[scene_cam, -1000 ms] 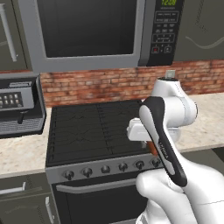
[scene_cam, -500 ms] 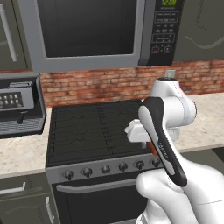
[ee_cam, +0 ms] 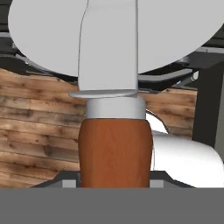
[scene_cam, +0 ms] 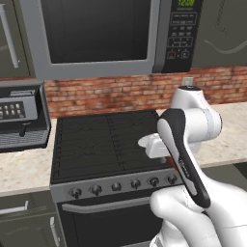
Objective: Take the pizza cutter from the drawer on the right and place it on the dining counter for cutting.
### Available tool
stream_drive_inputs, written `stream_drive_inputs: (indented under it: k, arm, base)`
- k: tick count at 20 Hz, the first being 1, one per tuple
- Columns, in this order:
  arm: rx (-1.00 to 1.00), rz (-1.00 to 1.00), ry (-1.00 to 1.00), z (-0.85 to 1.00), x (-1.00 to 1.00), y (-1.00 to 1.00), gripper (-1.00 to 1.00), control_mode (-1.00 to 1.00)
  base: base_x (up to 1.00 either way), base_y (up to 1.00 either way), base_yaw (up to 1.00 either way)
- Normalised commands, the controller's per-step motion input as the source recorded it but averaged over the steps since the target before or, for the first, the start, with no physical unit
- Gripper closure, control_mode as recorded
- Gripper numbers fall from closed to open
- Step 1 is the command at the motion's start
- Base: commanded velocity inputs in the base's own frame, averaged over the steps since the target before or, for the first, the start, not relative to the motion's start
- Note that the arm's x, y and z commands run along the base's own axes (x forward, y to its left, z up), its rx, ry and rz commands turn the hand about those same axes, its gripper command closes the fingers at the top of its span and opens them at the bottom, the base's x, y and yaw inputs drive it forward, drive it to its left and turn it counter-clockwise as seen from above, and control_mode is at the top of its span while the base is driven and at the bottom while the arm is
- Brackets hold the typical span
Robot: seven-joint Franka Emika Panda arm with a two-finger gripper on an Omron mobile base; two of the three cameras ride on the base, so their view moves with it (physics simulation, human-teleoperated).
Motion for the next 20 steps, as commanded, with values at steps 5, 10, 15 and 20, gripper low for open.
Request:
stream_drive_inputs:
  k: [5,10,15,20]
  arm:
    - [-0.01,0.06,-0.07,-0.03,0.01,-0.03,1.00,-1.00]
    - [-0.05,0.00,-0.03,-0.01,0.00,-0.02,1.00,-1.00]
    - [-0.01,0.00,0.00,0.00,0.00,-0.08,1.00,-1.00]
    - [0.00,0.00,0.00,0.00,0.00,-0.03,1.00,-1.00]
  base:
    - [0.00,0.00,0.00]
    - [0.00,0.00,0.00]
    - [0.00,0.00,0.00]
    - [0.00,0.00,0.00]
